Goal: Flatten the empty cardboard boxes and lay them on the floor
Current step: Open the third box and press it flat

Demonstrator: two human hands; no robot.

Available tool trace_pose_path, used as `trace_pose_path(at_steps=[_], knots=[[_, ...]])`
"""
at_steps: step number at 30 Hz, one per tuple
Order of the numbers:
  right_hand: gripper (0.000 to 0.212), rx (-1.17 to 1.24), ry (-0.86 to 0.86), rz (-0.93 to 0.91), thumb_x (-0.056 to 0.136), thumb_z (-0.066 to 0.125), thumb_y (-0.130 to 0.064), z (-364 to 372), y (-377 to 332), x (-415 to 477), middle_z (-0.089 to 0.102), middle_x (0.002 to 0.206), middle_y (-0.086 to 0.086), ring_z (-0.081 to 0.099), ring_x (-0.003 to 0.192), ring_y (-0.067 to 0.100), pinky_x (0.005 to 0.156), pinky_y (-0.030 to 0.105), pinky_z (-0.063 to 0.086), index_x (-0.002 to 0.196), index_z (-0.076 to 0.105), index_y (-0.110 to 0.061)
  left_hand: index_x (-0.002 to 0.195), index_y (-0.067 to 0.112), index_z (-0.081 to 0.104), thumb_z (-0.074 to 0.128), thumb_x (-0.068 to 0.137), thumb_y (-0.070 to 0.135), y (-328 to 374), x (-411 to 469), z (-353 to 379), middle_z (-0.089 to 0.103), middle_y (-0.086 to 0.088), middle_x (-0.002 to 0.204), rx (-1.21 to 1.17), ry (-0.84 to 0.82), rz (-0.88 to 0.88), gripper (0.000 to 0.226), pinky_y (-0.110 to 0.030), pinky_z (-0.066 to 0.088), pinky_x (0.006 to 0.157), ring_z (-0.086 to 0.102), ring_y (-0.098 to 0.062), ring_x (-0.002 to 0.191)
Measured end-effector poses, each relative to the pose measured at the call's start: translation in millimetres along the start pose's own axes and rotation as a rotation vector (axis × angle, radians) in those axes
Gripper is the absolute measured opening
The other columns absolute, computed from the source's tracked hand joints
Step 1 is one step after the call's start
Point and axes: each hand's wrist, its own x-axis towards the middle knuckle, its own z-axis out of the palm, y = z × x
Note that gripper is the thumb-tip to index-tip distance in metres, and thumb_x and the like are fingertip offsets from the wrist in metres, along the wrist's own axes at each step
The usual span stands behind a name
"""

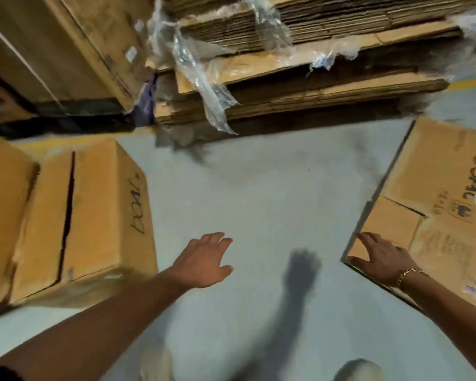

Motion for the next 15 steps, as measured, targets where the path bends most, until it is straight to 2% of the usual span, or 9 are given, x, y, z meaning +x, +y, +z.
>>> trace_pose_path(at_steps=[3,7,10,13,15], knots=[[0.076,-0.028,-0.021,-0.114,0.094,0.048,-0.061,-17.6,-86.0,14.7,0.027,0.164,-0.001,0.039,0.143,0.024,0.111,0.046,0.036,0.157,0.020,-0.031,0.155,0.026,0.027,0.047,0.095,0.054,-81.3,-59.8,-14.5,0.021,-0.001,0.164,0.049,0.023,-0.070,0.069,-0.040,0.021,0.118,0.020,-0.020,0.150],[0.075,0.068,-0.077,-0.249,0.095,0.055,-0.054,-27.9,-213.6,14.3,0.029,0.163,0.005,0.039,0.143,0.026,0.114,0.042,0.036,0.157,0.024,-0.025,0.147,0.028,0.039,0.049,0.090,0.052,-179.0,-135.2,-29.3,0.036,0.004,0.155,0.012,0.128,-0.191,0.063,-0.039,0.028,0.112,0.032,-0.018,0.142],[0.073,0.135,-0.118,-0.336,0.095,0.059,-0.049,-23.2,-309.2,4.2,0.033,0.161,0.007,0.040,0.143,0.026,0.114,0.037,0.032,0.156,0.028,-0.022,0.140,0.029,0.046,0.051,0.088,0.055,-247.6,-178.6,-24.4,0.043,0.005,0.147,-0.164,0.209,-0.390,0.058,-0.041,0.033,0.109,0.040,-0.019,0.134],[0.072,0.231,-0.189,-0.370,0.092,0.064,-0.047,-4.9,-394.0,-4.0,0.041,0.156,0.008,0.047,0.137,0.026,0.110,0.034,0.036,0.153,0.033,-0.023,0.135,0.024,0.052,0.052,0.081,0.064,-313.4,-199.6,7.1,0.048,-0.001,0.141,-0.406,0.208,-0.648,0.067,-0.047,0.037,0.109,0.046,-0.026,0.129],[0.072,0.332,-0.246,-0.351,0.091,0.067,-0.044,13.2,-443.0,-7.0,0.045,0.153,0.009,0.048,0.135,0.026,0.107,0.033,0.037,0.152,0.035,-0.021,0.128,0.022,0.057,0.052,0.072,0.074,-354.3,-200.6,40.6,0.052,-0.004,0.138,-0.531,0.192,-0.761,0.077,-0.044,0.042,0.103,0.048,-0.029,0.124]])
